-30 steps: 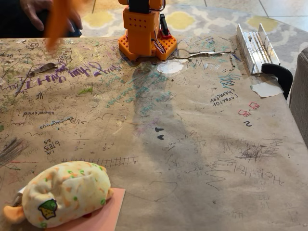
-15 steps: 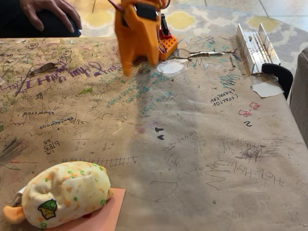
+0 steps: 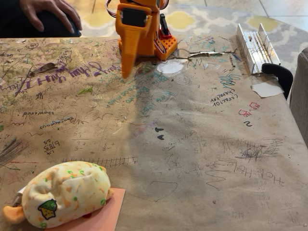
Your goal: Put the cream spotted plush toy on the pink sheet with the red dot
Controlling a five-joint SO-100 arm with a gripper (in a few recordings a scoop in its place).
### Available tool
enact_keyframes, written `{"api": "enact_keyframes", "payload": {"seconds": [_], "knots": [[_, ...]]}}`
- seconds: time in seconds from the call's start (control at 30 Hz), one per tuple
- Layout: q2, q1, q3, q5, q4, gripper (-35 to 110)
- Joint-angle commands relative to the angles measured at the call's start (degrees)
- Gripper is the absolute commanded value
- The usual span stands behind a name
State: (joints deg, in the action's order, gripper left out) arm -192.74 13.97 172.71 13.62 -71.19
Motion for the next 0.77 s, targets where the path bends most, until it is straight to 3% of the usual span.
{"api": "enact_keyframes", "payload": {"seconds": [0.0, 0.07, 0.53, 0.67, 0.73], "knots": [[-0.4, 1.6, -1.4, -0.8, -0.3, 18], [-0.4, 1.0, -1.4, -0.3, -0.3, 0], [-0.4, -1.6, -1.2, 2.7, -0.3, 0], [-0.4, -6.9, -0.7, 9.7, -0.7, 0], [-0.4, -12.1, 0.4, 18.5, -1.5, 0]]}}
